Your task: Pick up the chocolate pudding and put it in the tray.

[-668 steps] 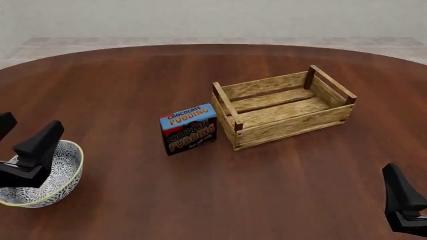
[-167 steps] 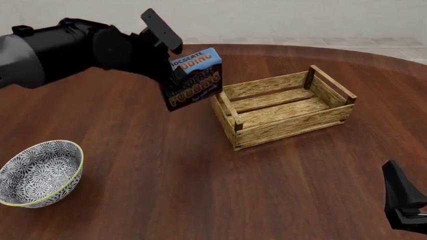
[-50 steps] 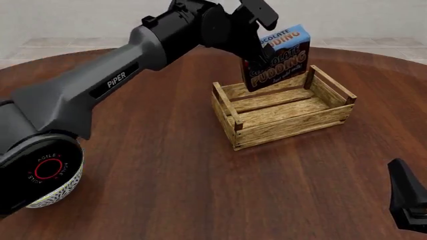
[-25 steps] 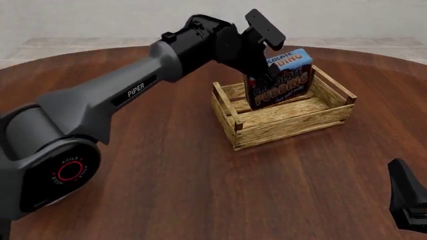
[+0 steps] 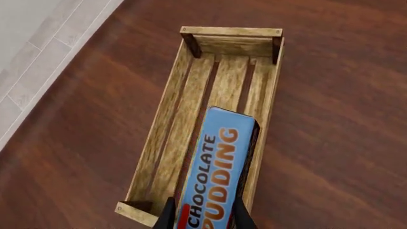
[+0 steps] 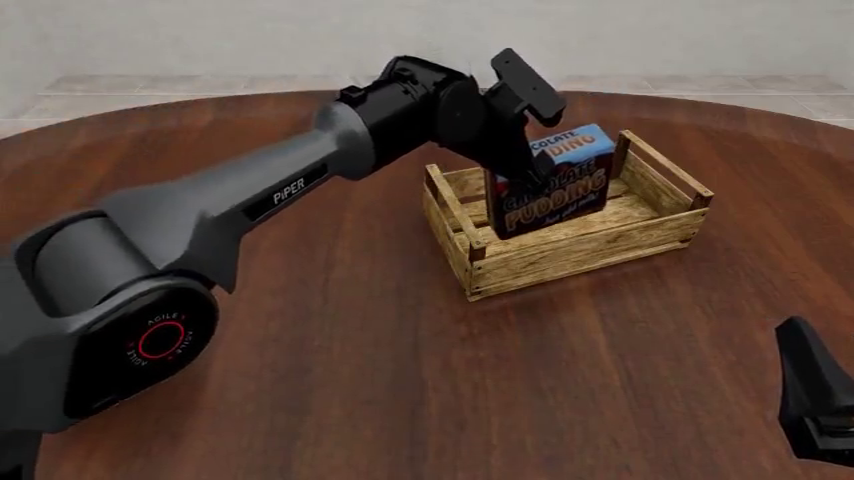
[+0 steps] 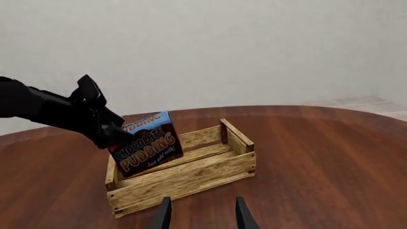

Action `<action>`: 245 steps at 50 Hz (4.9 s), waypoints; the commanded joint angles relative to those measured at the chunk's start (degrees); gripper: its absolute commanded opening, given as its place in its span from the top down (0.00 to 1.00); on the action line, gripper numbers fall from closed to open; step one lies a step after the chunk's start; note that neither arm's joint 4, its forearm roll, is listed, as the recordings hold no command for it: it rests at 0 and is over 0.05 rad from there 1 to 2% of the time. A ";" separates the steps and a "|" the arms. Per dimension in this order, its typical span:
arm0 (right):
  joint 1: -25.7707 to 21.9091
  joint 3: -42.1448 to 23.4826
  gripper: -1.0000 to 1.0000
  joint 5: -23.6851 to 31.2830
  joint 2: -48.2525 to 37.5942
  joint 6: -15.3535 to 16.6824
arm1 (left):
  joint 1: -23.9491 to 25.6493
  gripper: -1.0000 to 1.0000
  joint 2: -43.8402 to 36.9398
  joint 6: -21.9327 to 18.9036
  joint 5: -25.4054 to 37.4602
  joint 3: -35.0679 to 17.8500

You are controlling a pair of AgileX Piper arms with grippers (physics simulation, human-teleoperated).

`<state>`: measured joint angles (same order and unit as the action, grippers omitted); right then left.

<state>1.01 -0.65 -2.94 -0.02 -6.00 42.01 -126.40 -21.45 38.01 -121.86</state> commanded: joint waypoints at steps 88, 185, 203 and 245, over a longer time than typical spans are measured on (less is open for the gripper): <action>1.16 -0.65 0.00 0.20 0.00 -0.77 | -2.10 1.00 -7.45 -1.58 -2.37 1.81; 0.97 -0.16 0.00 -0.22 0.00 -1.08 | -2.29 0.00 -8.64 -4.01 -2.57 3.48; 0.86 -0.05 0.00 -0.29 0.00 -0.89 | -1.40 0.00 -7.32 -3.74 -2.71 4.89; 0.79 -0.36 0.00 -0.08 0.00 -0.97 | -0.88 0.00 -6.09 -4.12 -2.91 6.42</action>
<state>1.83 -0.49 -3.50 -0.01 -6.93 41.22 -132.65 -25.39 34.85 -115.42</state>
